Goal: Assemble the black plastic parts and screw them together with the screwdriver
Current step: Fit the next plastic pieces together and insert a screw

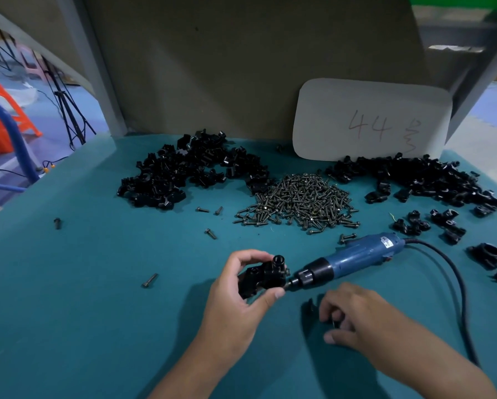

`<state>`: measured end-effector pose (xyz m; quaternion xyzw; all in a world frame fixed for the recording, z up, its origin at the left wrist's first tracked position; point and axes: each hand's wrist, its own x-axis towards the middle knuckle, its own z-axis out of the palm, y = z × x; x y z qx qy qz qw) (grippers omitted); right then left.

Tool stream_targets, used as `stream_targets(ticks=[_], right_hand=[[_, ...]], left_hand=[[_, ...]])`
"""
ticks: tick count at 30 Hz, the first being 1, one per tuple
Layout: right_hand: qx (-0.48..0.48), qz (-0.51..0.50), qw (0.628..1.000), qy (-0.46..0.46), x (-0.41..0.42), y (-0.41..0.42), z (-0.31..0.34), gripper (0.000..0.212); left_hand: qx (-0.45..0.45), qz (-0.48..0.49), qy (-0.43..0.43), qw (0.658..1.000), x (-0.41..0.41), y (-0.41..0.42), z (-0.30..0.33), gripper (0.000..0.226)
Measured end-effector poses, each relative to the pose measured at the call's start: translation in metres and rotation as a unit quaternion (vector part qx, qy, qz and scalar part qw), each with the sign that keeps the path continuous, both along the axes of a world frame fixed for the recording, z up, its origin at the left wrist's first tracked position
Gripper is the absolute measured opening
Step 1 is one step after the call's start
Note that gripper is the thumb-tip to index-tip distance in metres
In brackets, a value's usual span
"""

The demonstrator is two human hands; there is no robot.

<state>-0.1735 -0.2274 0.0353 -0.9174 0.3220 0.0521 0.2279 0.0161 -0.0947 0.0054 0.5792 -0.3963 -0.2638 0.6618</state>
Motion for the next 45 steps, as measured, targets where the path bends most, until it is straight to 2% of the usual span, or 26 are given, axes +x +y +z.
stream_targets(ticks=[6,8,12,14,15,17,20,22,25,30,35,39,45], right_hand=[[-0.012,-0.035,0.999,-0.004,-0.001,-0.003,-0.001,0.021],[0.018,-0.047,0.998,-0.029,-0.002,-0.006,-0.001,0.02],[0.104,-0.058,0.976,-0.183,0.006,-0.008,-0.001,0.014],[0.151,-0.056,0.95,-0.268,0.015,-0.004,-0.001,0.008],[0.167,-0.059,0.932,-0.317,0.019,-0.001,-0.002,0.013],[0.156,-0.068,0.899,-0.403,0.026,0.007,-0.005,0.024],[0.081,-0.064,0.872,-0.479,0.035,0.021,-0.009,0.014],[0.073,-0.077,0.852,-0.513,0.038,0.026,-0.011,0.011],[0.044,-0.082,0.845,-0.527,0.04,0.028,-0.012,0.008],[-0.055,-0.052,0.848,-0.525,0.044,0.03,-0.015,0.009],[-0.112,-0.034,0.85,-0.514,0.043,0.027,-0.019,0.013],[-0.128,-0.021,0.852,-0.508,0.045,0.026,-0.023,0.009],[-0.161,0.02,0.865,-0.476,0.042,0.023,-0.021,0.019]], left_hand=[[-0.005,0.012,-0.041,0.999,0.0,0.002,0.004,0.047],[-0.004,0.01,-0.023,1.0,0.0,0.002,0.004,0.045],[-0.02,-0.036,0.155,0.987,0.001,-0.004,0.004,0.052],[-0.031,-0.065,0.242,0.967,0.002,-0.005,0.004,0.054],[-0.038,-0.076,0.272,0.959,0.002,-0.005,0.004,0.055],[-0.039,-0.088,0.294,0.951,0.003,-0.004,0.003,0.057],[-0.019,-0.084,0.293,0.952,0.004,-0.004,0.003,0.059],[-0.008,-0.086,0.294,0.952,0.003,-0.003,0.003,0.061],[0.005,-0.094,0.282,0.955,0.002,-0.002,0.004,0.062],[0.0,-0.093,0.292,0.952,0.001,-0.002,0.008,0.067],[-0.003,-0.093,0.296,0.951,0.002,-0.002,0.009,0.062],[0.005,-0.105,0.277,0.955,0.002,-0.001,0.008,0.062],[-0.002,-0.094,0.29,0.952,0.003,-0.001,0.007,0.065]])
